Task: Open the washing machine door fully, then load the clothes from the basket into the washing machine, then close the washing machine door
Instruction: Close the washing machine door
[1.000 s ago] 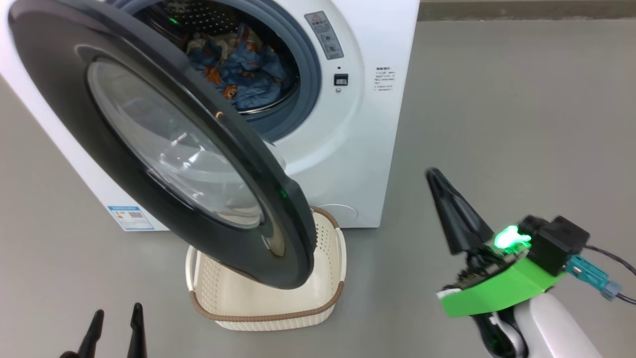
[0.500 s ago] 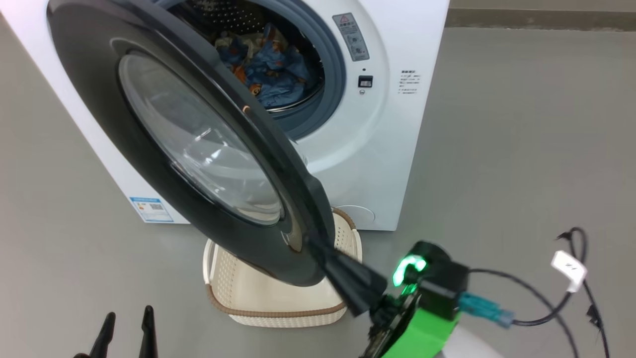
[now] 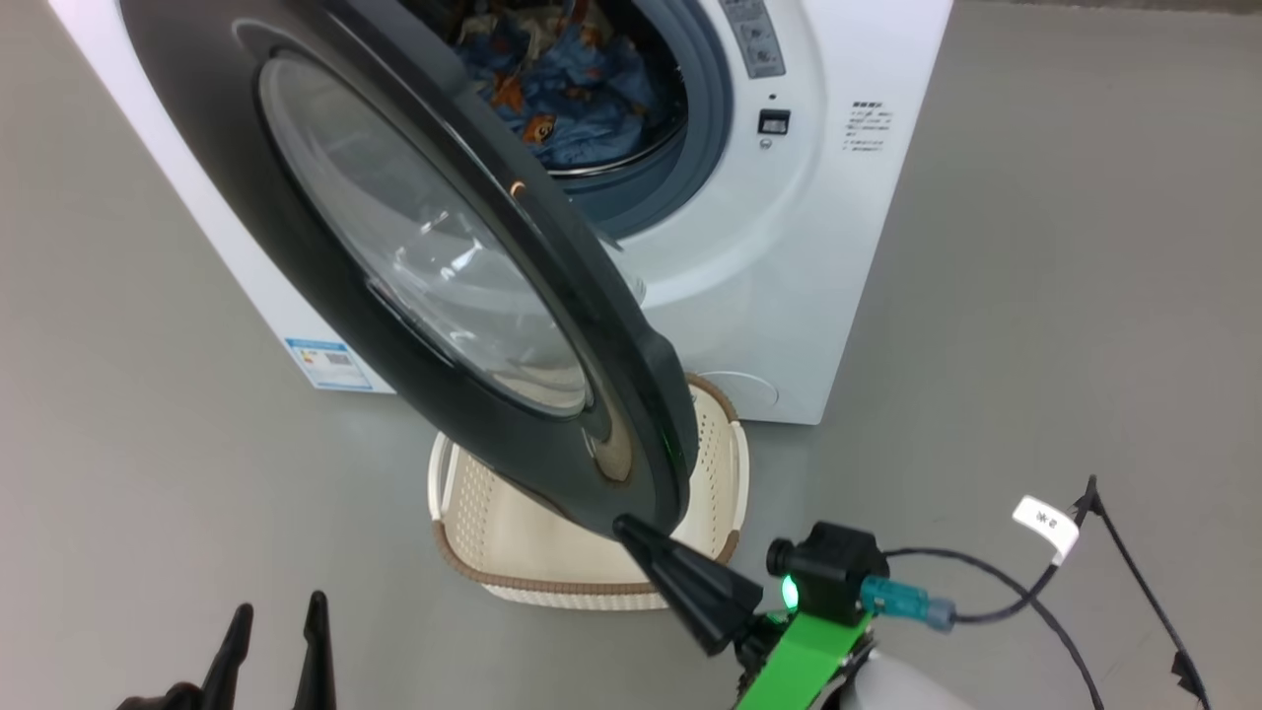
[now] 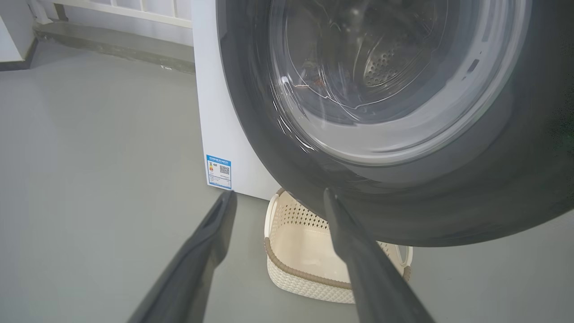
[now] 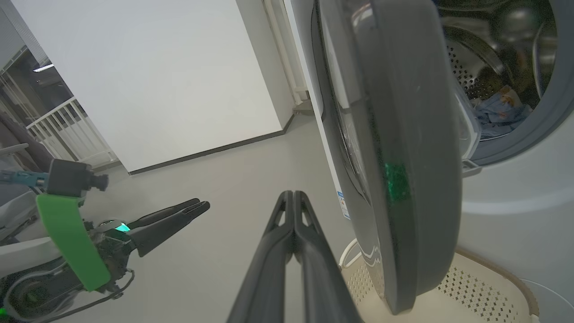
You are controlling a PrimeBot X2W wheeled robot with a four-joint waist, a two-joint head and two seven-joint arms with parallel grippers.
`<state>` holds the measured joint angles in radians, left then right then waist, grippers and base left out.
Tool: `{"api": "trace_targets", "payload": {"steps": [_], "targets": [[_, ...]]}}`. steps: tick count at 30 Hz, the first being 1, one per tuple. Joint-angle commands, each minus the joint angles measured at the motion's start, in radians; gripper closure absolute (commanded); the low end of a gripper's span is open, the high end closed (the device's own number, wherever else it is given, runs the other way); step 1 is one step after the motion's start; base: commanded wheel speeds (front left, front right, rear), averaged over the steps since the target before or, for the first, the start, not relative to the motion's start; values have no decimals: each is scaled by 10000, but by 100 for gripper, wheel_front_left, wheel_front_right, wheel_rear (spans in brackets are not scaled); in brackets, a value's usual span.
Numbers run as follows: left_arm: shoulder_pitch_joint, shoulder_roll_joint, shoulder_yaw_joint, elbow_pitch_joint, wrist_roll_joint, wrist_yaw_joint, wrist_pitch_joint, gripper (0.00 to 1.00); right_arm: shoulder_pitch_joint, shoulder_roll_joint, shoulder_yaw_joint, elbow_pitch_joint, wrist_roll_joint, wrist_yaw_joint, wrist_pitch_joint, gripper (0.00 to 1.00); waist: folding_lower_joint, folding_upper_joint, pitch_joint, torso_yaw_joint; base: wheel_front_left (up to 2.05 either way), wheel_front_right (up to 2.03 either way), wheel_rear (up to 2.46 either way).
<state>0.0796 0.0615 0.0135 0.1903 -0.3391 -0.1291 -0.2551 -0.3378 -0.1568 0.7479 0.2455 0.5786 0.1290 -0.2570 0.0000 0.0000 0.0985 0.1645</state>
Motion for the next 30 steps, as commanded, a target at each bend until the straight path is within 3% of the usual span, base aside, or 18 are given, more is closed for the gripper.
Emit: {"api": "trace_targets", "payload": {"steps": [1,13,30], "targets": [[-446,61,279,-154,-59,-15,-66,0,-360,195,18,-27,164,17,-48,100,0,0,163,130,0,0,0],[-823,25,129,-117,-114,-15,-66,0,-1082,357,-838,1006,217,17,-48,100,0,0,559,366,0,0,0],[-1668,-61,-316,-257,-219,-15,-67,0,-2751,5,-2789,1468,-227,17,-48,100,0,0,1451,715,0,0,0]]}}
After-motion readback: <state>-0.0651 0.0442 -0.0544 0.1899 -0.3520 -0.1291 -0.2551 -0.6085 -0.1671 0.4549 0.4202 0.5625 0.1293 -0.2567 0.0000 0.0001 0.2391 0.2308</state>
